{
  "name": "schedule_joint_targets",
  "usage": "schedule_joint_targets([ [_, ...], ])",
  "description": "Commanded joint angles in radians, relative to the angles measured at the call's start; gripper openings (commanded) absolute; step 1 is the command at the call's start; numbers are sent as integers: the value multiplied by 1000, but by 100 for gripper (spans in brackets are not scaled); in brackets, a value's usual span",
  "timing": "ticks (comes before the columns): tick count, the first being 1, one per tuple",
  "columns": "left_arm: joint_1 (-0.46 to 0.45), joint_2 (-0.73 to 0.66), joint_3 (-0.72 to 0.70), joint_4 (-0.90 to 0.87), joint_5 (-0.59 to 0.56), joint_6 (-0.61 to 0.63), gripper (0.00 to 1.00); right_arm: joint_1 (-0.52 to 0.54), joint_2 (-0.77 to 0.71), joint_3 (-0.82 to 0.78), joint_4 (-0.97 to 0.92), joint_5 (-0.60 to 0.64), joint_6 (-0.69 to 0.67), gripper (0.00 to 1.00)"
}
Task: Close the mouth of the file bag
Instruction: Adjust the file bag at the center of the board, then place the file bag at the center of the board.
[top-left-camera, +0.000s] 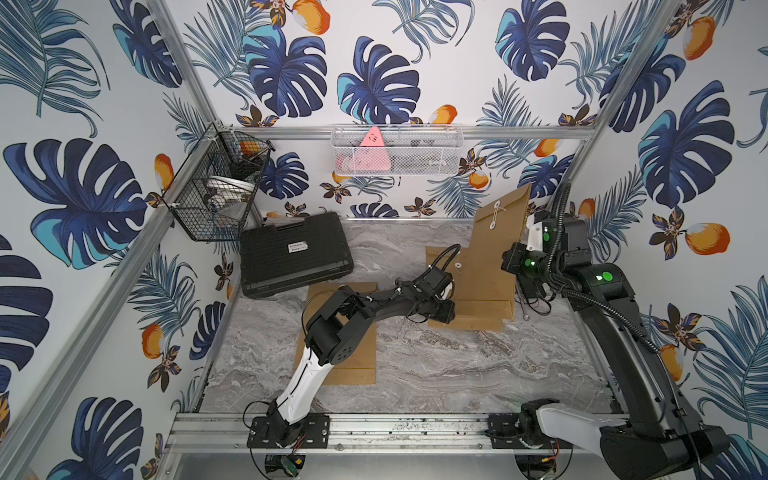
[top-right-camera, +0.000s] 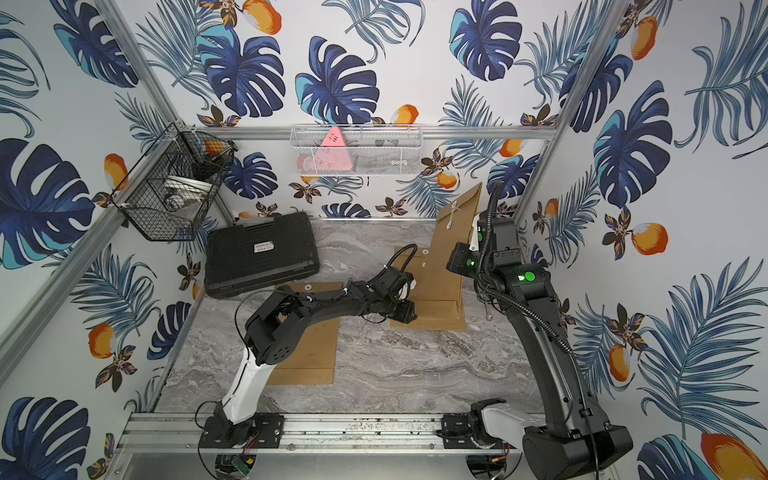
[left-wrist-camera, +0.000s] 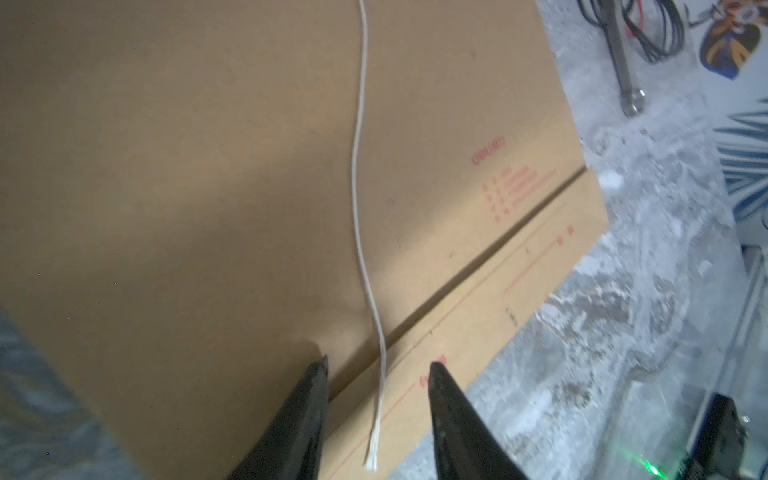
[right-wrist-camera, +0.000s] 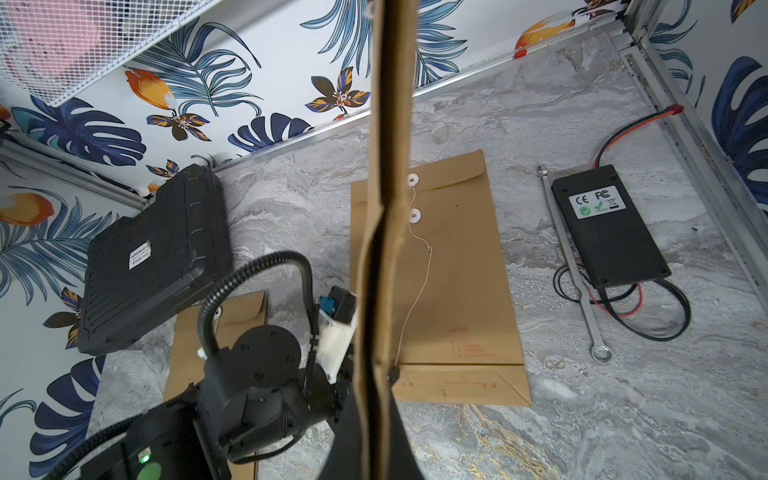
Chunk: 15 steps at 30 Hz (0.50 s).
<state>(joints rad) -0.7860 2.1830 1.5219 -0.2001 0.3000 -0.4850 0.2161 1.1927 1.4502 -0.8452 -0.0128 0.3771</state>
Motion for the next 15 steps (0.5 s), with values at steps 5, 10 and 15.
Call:
schedule_joint_targets([
  [5, 115, -315, -265, -4, 39, -38, 44, -1, 15, 2, -15, -146, 21, 0],
  [10, 221, -432, -445, 3, 45, -29, 43, 17, -18, -133, 57, -353, 143, 0],
  [15, 268, -479, -568, 35, 21, -50, 43, 133, -9, -262, 184, -375, 257, 0],
])
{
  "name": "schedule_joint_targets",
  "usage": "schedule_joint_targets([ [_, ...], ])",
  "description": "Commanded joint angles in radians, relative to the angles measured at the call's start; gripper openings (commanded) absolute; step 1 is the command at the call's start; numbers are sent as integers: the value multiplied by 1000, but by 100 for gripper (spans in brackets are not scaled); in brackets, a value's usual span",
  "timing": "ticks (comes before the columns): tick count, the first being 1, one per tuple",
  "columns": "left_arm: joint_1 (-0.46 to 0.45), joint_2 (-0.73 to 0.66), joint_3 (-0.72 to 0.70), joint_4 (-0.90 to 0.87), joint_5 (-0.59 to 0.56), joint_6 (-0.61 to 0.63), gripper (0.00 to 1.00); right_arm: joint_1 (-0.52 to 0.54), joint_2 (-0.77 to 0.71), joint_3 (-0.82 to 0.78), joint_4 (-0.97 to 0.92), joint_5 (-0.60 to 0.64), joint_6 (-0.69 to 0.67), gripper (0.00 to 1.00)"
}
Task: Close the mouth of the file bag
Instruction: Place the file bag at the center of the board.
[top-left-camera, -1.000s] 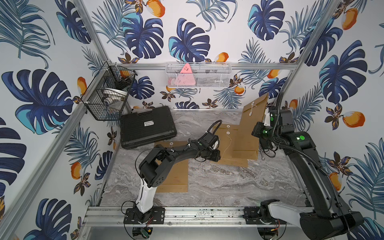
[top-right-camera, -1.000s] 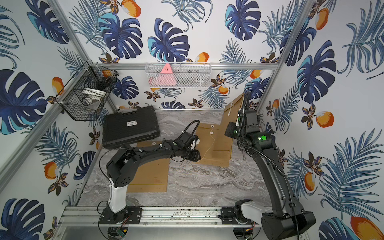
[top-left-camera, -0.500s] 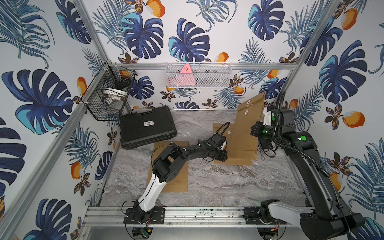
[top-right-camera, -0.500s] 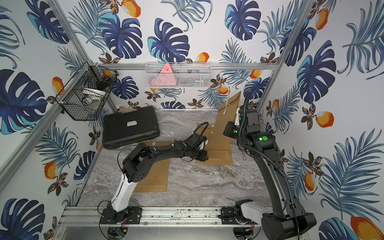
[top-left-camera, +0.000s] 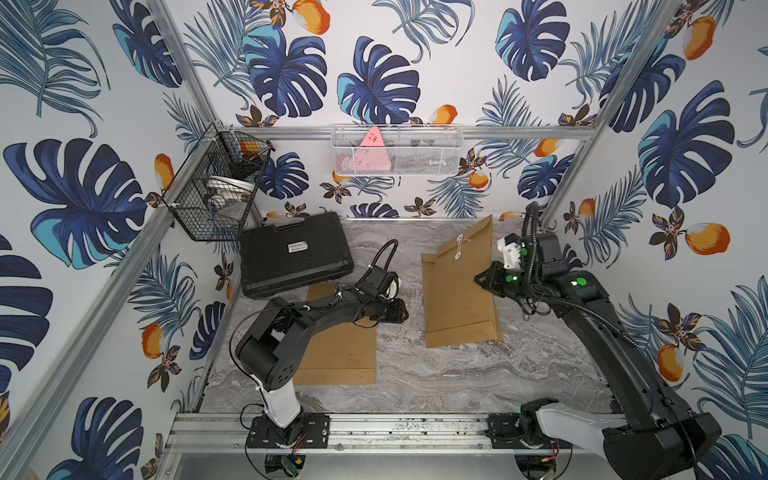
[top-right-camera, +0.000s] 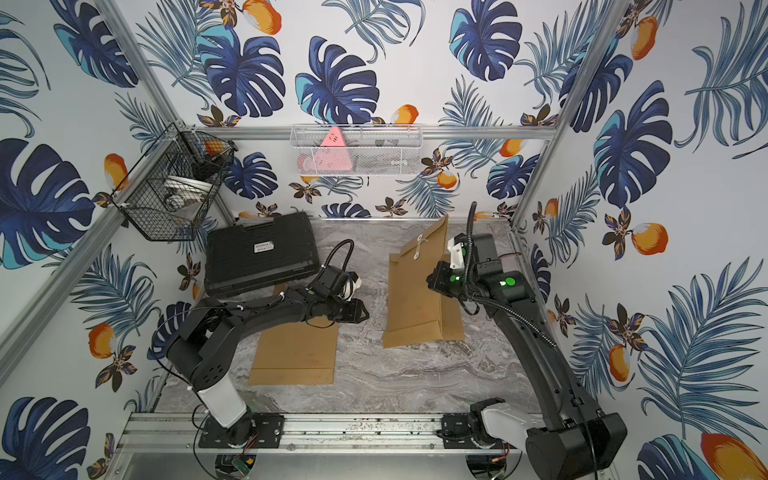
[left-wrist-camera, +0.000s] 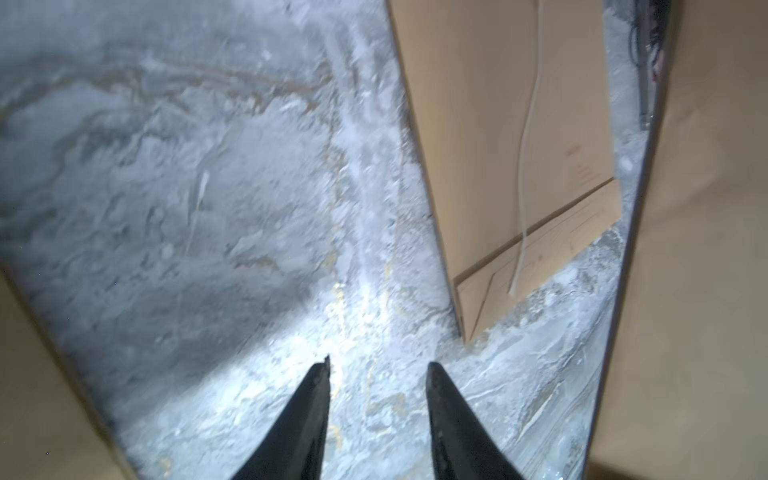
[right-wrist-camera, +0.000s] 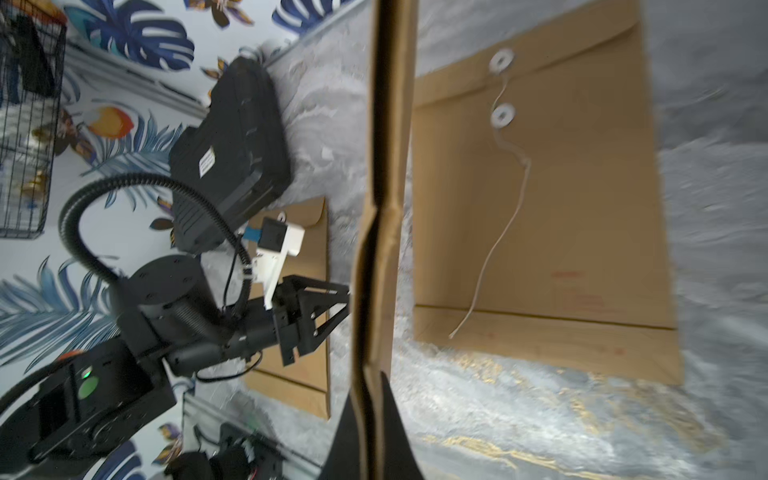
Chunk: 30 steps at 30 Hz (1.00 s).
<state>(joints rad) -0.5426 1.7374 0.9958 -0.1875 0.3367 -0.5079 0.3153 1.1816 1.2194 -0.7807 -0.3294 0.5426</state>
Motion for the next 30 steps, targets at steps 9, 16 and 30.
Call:
schedule_joint_targets([
  [9, 117, -187, -190, 20, -32, -28, 43, 114, 79, -266, 365, -124, 209, 0],
  [16, 117, -265, -129, -68, -27, 14, 43, 193, 192, -380, 501, -82, 264, 0],
  [30, 95, -256, -24, -64, 26, 15, 42, 360, 397, -359, 551, 86, 379, 31],
])
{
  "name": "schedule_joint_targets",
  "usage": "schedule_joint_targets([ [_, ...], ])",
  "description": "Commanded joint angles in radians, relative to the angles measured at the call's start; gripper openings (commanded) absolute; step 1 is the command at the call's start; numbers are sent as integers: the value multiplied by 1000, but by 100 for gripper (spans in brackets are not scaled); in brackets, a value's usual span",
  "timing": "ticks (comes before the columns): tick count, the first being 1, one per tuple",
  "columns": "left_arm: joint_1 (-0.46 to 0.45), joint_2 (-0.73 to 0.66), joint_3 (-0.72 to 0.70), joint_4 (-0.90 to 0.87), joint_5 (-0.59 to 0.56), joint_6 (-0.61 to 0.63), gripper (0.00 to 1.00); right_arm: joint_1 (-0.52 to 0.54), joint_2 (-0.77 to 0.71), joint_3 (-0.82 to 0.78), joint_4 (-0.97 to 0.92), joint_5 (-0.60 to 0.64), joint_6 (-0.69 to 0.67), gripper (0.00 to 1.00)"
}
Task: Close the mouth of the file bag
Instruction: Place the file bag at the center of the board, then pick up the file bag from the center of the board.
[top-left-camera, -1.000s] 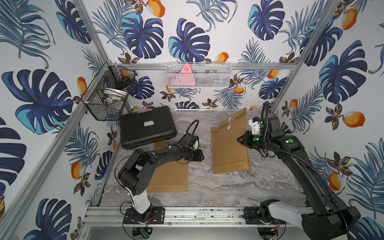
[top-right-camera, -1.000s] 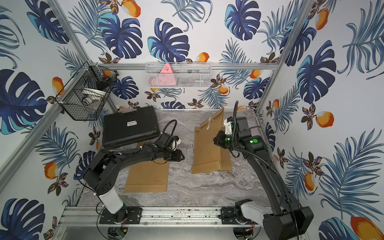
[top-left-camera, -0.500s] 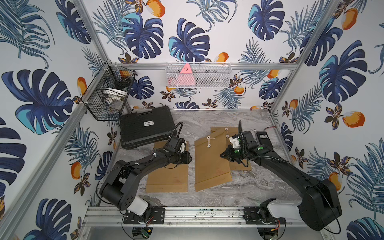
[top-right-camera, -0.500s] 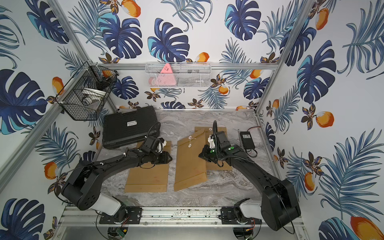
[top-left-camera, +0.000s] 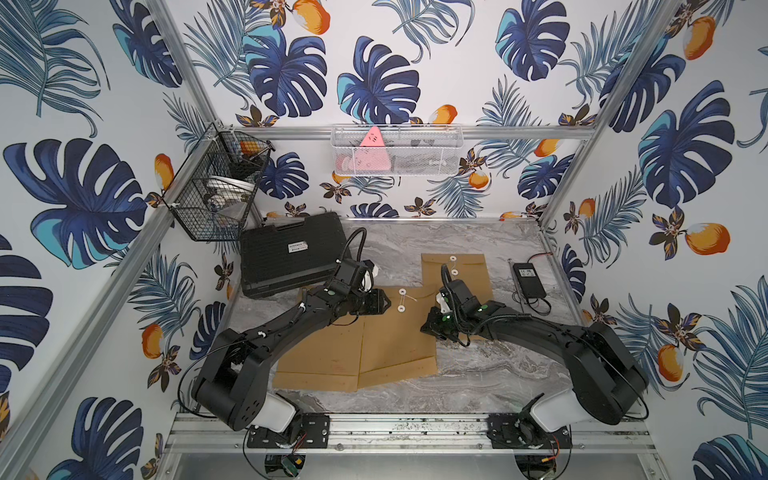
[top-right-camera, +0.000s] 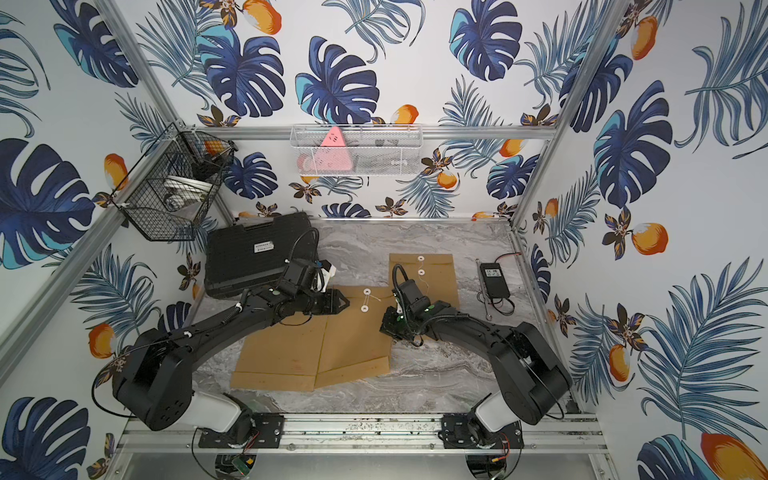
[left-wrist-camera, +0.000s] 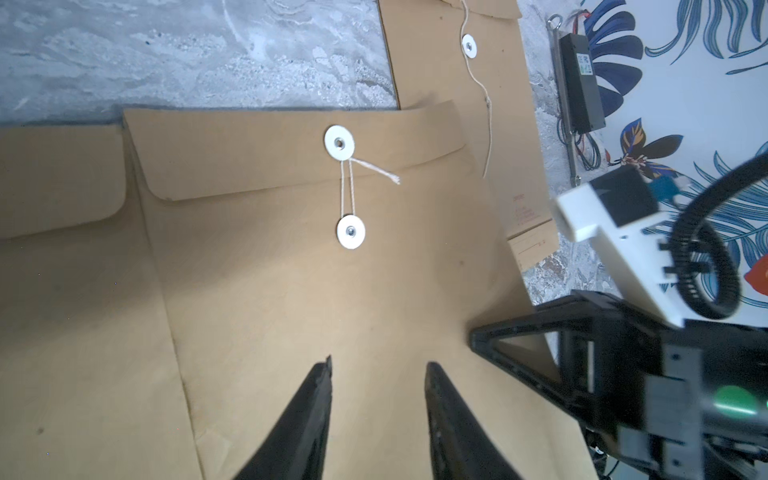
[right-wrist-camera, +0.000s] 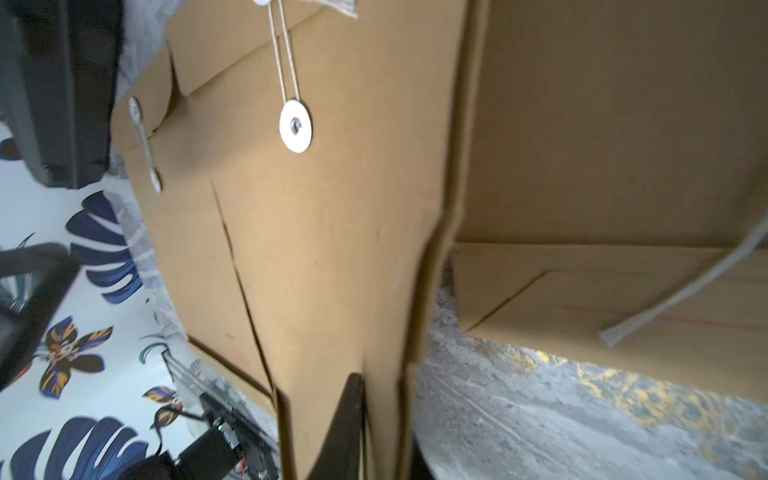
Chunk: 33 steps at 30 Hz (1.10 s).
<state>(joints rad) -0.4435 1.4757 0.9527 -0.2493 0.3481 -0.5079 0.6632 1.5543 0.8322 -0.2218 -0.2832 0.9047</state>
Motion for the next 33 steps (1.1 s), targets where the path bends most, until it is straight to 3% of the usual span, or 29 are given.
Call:
schedule_joint_targets([
  [1, -8, 8, 28, -4, 13, 18, 42, 11, 27, 39, -58, 61, 2, 40],
  [4, -25, 12, 50, -9, 4, 27, 42, -38, -2, 73, -229, 126, -94, 60],
  [12, -98, 85, 154, -39, -55, 71, 42, -326, -173, 116, -502, 82, -295, 80],
  [15, -129, 168, 231, -22, -53, 66, 42, -441, -143, 170, -446, 155, -278, 79],
  [19, -183, 312, 371, -26, -52, 74, 42, -471, 68, 367, -376, 282, -249, 73],
  [24, -226, 441, 462, 14, -4, 56, 42, -470, 248, 544, -330, 315, -210, 55],
  [33, -331, 636, 557, 88, 58, -21, 40, -465, 212, 294, -252, 192, -175, 50],
])
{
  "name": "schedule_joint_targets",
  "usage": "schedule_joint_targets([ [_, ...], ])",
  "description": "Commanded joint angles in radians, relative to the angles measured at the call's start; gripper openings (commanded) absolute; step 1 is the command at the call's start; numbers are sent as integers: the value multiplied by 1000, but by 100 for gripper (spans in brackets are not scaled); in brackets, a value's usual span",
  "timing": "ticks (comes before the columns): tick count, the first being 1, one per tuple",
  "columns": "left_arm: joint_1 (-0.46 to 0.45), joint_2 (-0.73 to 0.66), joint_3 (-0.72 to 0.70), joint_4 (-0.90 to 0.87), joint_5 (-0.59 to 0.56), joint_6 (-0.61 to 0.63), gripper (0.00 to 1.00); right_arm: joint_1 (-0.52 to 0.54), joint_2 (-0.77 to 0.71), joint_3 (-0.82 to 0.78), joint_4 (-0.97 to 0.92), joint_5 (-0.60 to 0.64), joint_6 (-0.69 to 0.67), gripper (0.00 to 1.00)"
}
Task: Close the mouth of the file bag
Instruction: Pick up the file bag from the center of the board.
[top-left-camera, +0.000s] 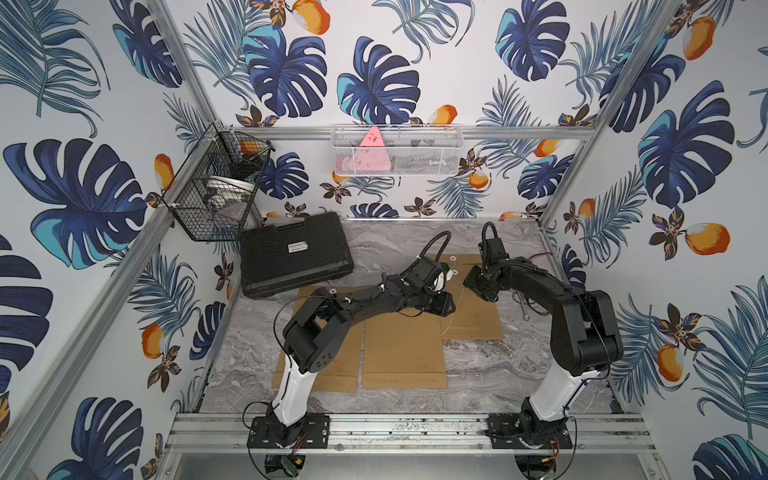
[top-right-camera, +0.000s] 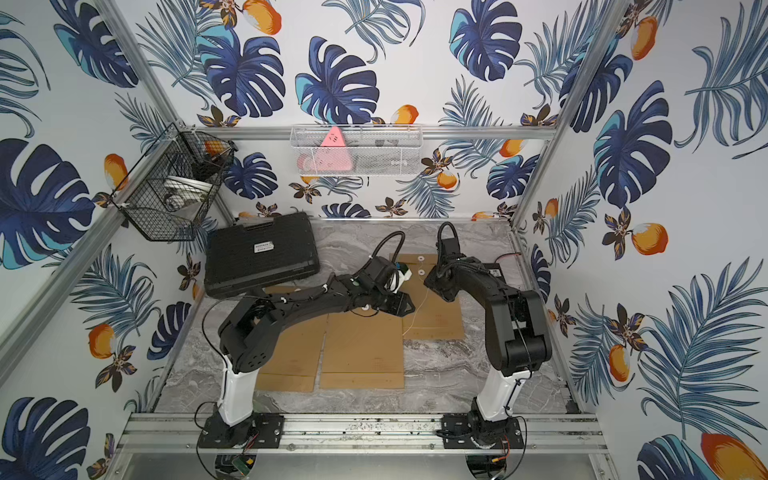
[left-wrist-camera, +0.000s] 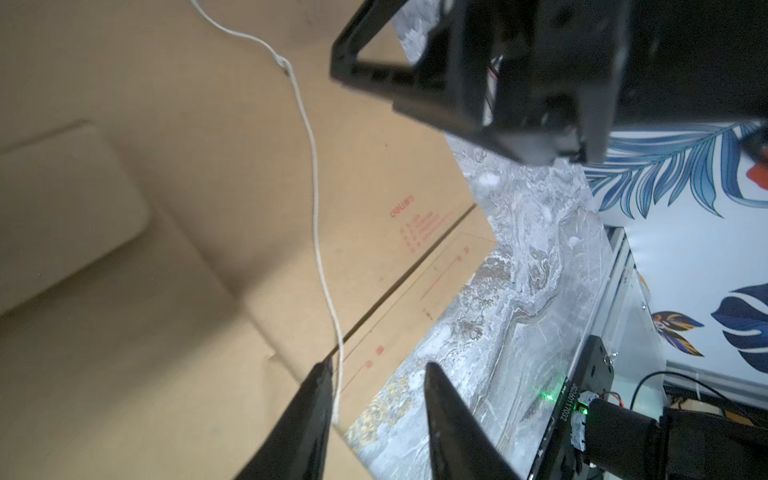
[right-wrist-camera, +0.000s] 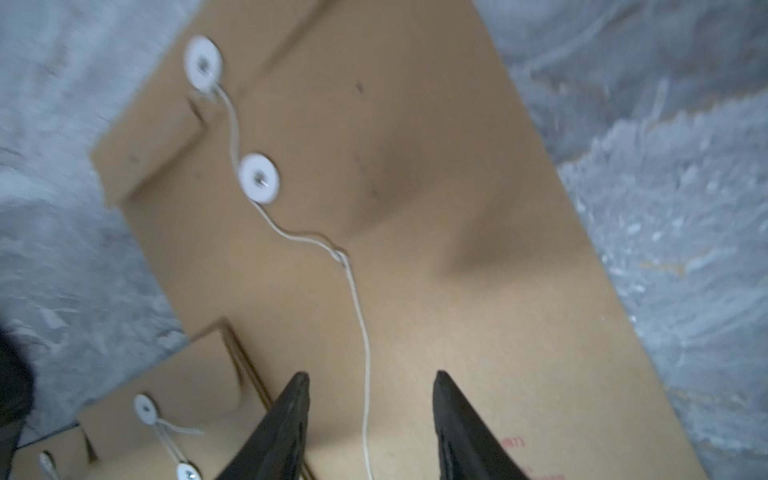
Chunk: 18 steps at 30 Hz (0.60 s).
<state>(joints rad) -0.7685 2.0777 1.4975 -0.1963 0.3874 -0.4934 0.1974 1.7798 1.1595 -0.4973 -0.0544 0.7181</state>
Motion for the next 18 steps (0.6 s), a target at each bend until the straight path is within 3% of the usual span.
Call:
schedule_joint_targets([
  [1, -8, 53, 20, 38, 23, -41, 40, 0, -17, -56, 15, -41, 5, 50],
  [5, -18, 101, 77, -10, 10, -11, 40, -23, -107, -114, -57, -63, -40, 60],
  [10, -39, 152, 136, -40, 15, 13, 40, -106, -328, -234, -188, -41, -110, 74],
  [18, -107, 285, 290, -118, -19, 46, 39, -284, -495, -439, -168, -146, -131, 82],
])
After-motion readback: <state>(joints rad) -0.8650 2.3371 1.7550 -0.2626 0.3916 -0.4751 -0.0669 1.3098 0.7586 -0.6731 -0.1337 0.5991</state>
